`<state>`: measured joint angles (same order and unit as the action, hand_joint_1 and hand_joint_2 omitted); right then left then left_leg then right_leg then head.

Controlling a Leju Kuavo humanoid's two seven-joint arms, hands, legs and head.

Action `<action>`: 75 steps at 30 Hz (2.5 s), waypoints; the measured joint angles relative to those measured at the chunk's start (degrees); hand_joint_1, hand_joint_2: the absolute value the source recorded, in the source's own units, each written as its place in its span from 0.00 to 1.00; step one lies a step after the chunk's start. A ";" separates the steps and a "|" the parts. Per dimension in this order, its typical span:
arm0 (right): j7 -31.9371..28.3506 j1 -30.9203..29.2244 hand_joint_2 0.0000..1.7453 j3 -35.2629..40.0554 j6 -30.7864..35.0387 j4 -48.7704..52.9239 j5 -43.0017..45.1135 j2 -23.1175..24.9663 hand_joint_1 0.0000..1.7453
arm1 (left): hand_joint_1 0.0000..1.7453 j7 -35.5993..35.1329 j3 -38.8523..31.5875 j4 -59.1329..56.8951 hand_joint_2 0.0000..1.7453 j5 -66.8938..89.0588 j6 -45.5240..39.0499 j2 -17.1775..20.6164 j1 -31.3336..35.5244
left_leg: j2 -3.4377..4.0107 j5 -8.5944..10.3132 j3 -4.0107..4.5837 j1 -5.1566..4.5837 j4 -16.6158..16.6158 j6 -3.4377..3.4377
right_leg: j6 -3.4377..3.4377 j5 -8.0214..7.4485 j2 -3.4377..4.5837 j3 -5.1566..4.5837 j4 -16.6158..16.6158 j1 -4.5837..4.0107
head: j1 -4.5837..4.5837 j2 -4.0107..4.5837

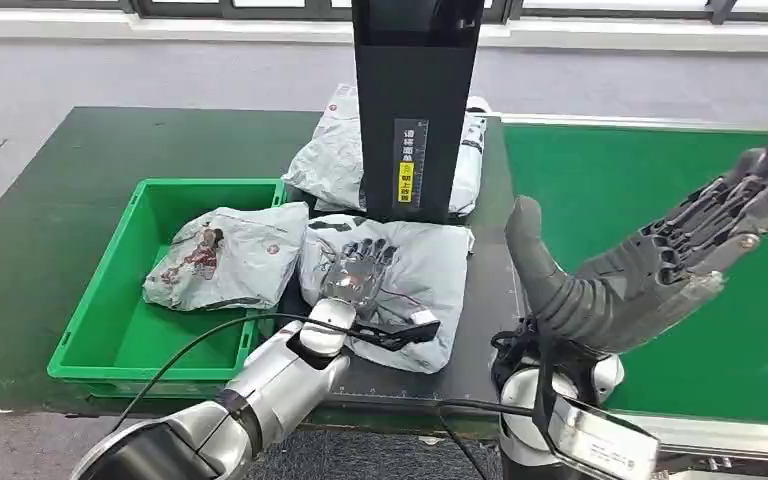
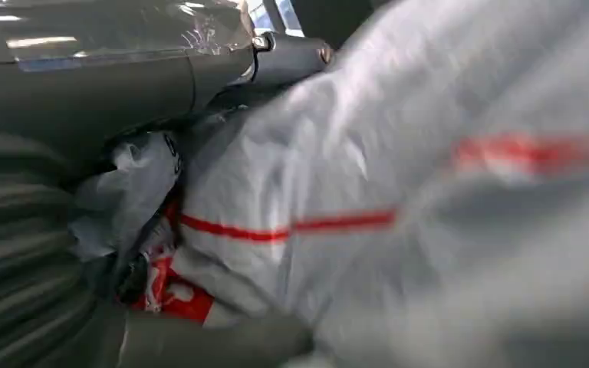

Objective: Moved the parcel from conveyor to table for the left to box.

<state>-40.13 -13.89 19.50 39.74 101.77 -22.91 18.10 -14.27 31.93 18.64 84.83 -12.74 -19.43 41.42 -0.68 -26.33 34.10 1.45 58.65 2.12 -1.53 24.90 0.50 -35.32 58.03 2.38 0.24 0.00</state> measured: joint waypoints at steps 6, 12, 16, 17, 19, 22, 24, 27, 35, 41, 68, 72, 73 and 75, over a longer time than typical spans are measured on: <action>-0.02 1.07 1.00 0.00 0.02 -0.13 -0.72 -0.24 0.00 | 1.00 -10.28 6.54 3.79 1.00 1.00 -21.70 1.00 0.54 | -0.03 0.15 0.08 0.00 0.01 -0.02 | 0.01 -0.07 -0.09 -0.06 0.00 0.00 | 0.00 0.02; 0.00 1.70 1.00 0.00 0.02 -0.15 -1.42 -0.42 0.00 | 1.00 -19.51 15.87 13.87 1.00 1.05 -27.91 4.49 2.13 | -0.05 0.15 0.15 0.00 0.02 -0.01 | 0.01 -0.07 -0.06 -0.17 0.00 0.00 | 0.02 0.02; 0.00 1.78 1.00 0.00 0.02 -0.17 -2.01 -0.46 0.00 | 1.00 -23.89 22.06 23.05 1.00 1.05 -27.74 8.79 3.77 | -0.14 0.18 0.23 0.02 0.01 0.02 | 0.01 -0.07 -0.13 -0.18 0.03 -0.02 | 0.02 0.00; -0.02 1.79 1.00 0.00 0.02 -0.20 -2.29 -0.46 0.00 | 1.00 -23.93 22.40 26.48 1.00 1.05 -27.72 10.22 4.11 | -0.08 0.19 0.23 0.02 0.00 0.04 | 0.02 -0.08 -0.06 -0.23 0.05 -0.02 | 0.02 0.00; 0.00 1.98 1.00 0.00 0.02 -0.22 -2.80 -0.46 0.00 | 1.00 -23.95 22.60 32.84 1.00 1.05 -27.72 13.99 5.96 | 0.01 0.18 0.24 0.03 0.00 0.04 | 0.03 -0.08 0.04 -0.29 0.05 -0.03 | 0.00 0.00; 0.00 1.99 1.00 -0.02 0.02 -0.22 -2.88 -0.46 0.00 | 1.00 -23.95 22.60 34.21 1.00 1.05 -27.72 14.50 6.43 | 0.00 0.19 0.24 0.03 0.00 0.04 | 0.03 -0.08 0.04 -0.29 0.05 -0.03 | 0.00 0.00; 0.00 1.99 1.00 -0.02 0.02 -0.22 -2.91 -0.46 0.00 | 1.00 -23.95 22.60 34.72 1.00 1.05 -27.72 14.96 6.69 | 0.00 0.19 0.24 0.03 0.00 0.04 | 0.03 -0.08 0.03 -0.29 0.05 -0.03 | 0.00 0.00; 0.00 1.99 1.00 -0.02 0.02 -0.22 -3.13 -0.46 0.00 | 1.00 -23.95 22.58 42.52 1.00 1.05 -27.69 18.98 9.11 | -0.08 0.19 0.24 0.04 -0.01 0.04 | 0.03 -0.07 -0.08 -0.23 0.05 -0.04 | 0.00 0.00; 0.15 2.31 1.00 -0.90 0.04 -0.22 -3.65 -0.46 0.00 | 1.00 -23.95 17.31 58.76 1.00 1.05 -27.67 27.72 8.64 | -0.02 0.19 0.25 0.04 -0.01 0.04 | 0.03 -0.07 -0.04 -0.25 0.05 -0.05 | 0.02 0.02; 0.15 2.61 1.00 -1.44 0.06 -0.22 -3.43 -0.46 0.00 | 1.00 -20.27 8.88 63.30 1.00 1.05 -27.67 29.00 3.09 | 0.00 0.19 0.22 0.04 -0.01 0.04 | 0.03 -0.07 0.00 -0.27 0.05 -0.04 | 0.02 0.02; 0.15 3.15 1.00 -1.55 0.13 -0.22 -2.78 -0.55 0.00 | 0.42 1.68 -35.87 40.67 1.00 1.05 -27.26 12.57 -5.42 | 0.13 0.18 0.22 0.05 0.01 0.05 | 0.03 -0.08 0.15 -0.35 0.04 -0.06 | 0.02 0.00; 0.15 3.38 1.00 -1.55 0.13 -0.26 -1.86 -0.68 0.00 | 0.00 0.61 -34.73 36.94 1.00 1.05 -27.28 12.72 -4.86 | 0.14 0.18 0.21 0.05 0.00 0.06 | 0.03 -0.08 0.16 -0.34 0.04 -0.06 | 0.00 0.00; 0.15 3.41 1.00 -1.55 0.13 -0.28 -1.73 -0.68 0.00 | 0.00 0.55 -34.54 36.14 1.00 1.05 -27.28 12.83 -4.79 | 0.14 0.18 0.21 0.05 0.00 0.06 | 0.04 -0.08 0.17 -0.35 0.04 -0.06 | 0.00 0.00; 0.15 3.51 1.00 -1.55 0.13 -0.33 -1.70 -0.70 0.00 | 0.00 1.86 -34.47 33.81 1.00 1.05 -27.28 12.94 -4.33 | 0.13 0.18 0.22 0.06 0.00 0.06 | 0.03 -0.08 0.13 -0.34 0.04 -0.07 | 0.00 0.02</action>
<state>-39.98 -10.38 17.94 39.87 101.44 -24.61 17.40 -12.41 -2.54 52.45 85.88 -40.02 -6.49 37.08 -0.55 -26.16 34.32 1.51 58.65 2.18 -1.49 24.82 0.63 -35.66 58.07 2.31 0.24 0.02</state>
